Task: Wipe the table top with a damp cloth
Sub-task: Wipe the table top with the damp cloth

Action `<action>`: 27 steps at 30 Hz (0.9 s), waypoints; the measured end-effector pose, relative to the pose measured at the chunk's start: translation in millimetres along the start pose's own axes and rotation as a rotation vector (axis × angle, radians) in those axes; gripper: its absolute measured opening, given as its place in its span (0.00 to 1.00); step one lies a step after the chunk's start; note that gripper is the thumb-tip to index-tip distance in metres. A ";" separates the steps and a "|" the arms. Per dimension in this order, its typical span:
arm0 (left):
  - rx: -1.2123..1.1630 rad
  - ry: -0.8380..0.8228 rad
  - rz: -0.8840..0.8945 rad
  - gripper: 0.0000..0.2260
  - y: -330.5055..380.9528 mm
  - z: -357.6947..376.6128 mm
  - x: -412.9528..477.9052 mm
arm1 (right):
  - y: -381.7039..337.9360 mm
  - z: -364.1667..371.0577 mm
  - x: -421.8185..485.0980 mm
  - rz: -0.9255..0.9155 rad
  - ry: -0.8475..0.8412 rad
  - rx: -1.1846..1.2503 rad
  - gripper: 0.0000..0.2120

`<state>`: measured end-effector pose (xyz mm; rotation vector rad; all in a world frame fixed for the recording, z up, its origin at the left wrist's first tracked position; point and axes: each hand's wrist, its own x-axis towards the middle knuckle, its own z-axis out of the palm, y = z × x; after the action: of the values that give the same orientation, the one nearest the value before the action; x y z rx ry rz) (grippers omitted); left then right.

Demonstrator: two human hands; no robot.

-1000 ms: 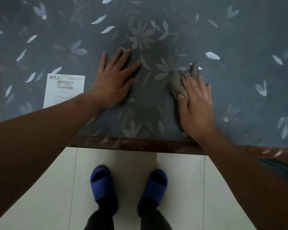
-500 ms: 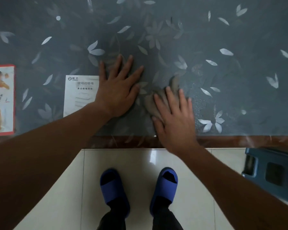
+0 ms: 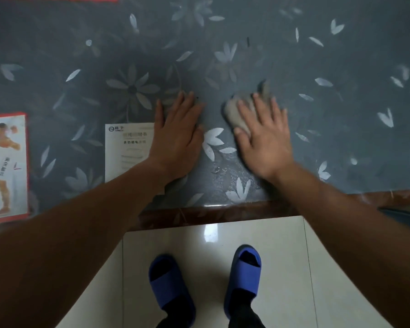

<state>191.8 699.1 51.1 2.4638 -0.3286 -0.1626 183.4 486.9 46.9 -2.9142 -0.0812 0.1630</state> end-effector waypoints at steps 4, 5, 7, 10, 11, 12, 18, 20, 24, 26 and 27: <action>0.047 -0.005 0.000 0.24 -1.2 2.6 2.1 | 8.3 -4.0 40.7 0.192 0.041 0.027 0.27; 0.054 -0.008 -0.003 0.24 -0.7 2.6 2.1 | 3.8 -2.1 30.8 0.135 0.044 0.021 0.27; 0.064 -0.020 -0.012 0.24 1.0 2.3 3.3 | 0.4 1.0 1.6 -0.060 0.014 0.001 0.27; 0.114 -0.033 -0.017 0.22 2.5 1.8 5.3 | 25.0 -6.5 -7.6 -0.117 -0.047 0.005 0.27; 0.130 -0.031 -0.022 0.20 2.8 2.2 5.8 | 36.2 -9.4 3.0 -0.033 -0.035 0.015 0.28; 0.147 -0.032 -0.029 0.19 3.9 2.5 6.8 | 46.5 -12.4 15.8 0.080 -0.019 0.015 0.28; 0.340 0.008 -0.079 0.16 19.0 1.7 34.3 | 53.9 -20.5 76.5 0.386 0.057 0.041 0.31; 0.343 0.017 -0.057 0.17 20.8 3.0 50.3 | 42.4 -18.3 65.1 0.152 0.018 0.010 0.30; 0.321 0.014 -0.026 0.22 18.2 5.3 89.7 | 71.0 -27.8 69.3 -0.062 -0.078 0.010 0.29; 0.306 0.006 -0.040 0.22 16.2 5.6 105.8 | 86.3 -34.8 102.0 0.064 -0.050 0.039 0.28; 0.297 0.003 -0.051 0.22 15.5 5.7 112.1 | 88.4 -38.0 118.3 0.134 -0.033 0.050 0.28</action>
<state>295.4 653.2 52.1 2.7677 -0.3076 -0.1398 308.9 400.6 51.8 -2.8678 0.1116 0.2316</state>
